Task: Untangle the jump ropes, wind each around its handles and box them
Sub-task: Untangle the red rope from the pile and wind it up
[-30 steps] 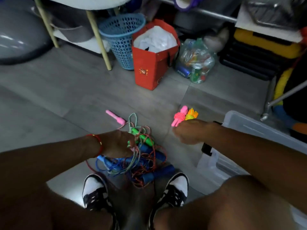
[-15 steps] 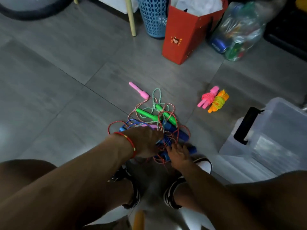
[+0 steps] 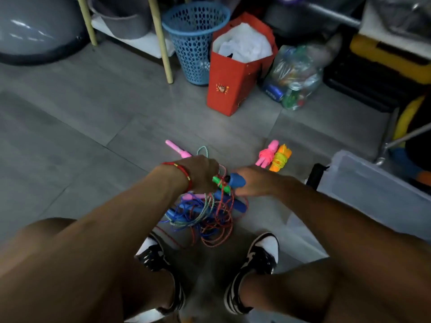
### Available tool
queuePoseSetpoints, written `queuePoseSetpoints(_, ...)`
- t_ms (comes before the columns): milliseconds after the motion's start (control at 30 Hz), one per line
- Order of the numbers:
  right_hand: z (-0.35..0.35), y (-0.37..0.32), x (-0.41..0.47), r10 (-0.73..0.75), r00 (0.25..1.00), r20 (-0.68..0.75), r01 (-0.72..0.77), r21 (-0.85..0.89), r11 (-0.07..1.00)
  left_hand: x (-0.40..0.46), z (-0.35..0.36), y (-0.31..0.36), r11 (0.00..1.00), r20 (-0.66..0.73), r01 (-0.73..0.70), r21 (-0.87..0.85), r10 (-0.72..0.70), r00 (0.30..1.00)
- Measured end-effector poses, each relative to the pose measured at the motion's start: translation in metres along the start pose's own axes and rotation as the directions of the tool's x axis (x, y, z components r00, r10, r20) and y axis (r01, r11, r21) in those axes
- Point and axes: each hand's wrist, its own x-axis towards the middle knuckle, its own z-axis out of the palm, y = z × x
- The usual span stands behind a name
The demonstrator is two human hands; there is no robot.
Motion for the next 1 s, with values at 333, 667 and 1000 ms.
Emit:
queuePoseSetpoints(333,-0.099,-0.082,-0.103,0.075,0.898,-0.432,0.390,0.866,0.314,-0.039,-0.009,0.030,0.572,-0.453,-0.285,-0.769,-0.173,0.874)
queuePoseSetpoints(667,-0.074,-0.068,-0.137,0.242,0.781,-0.575,0.227,0.623,0.749,-0.107,0.015,0.009,0.788,-0.493,-0.269,-0.554,-0.050,0.869)
queuePoseSetpoints(1000,-0.058,-0.100,-0.147,0.020,0.928,-0.371,0.292,0.761,0.580,-0.112,0.012,0.032,0.641,-0.661,-0.466,-0.609,-0.085,0.746)
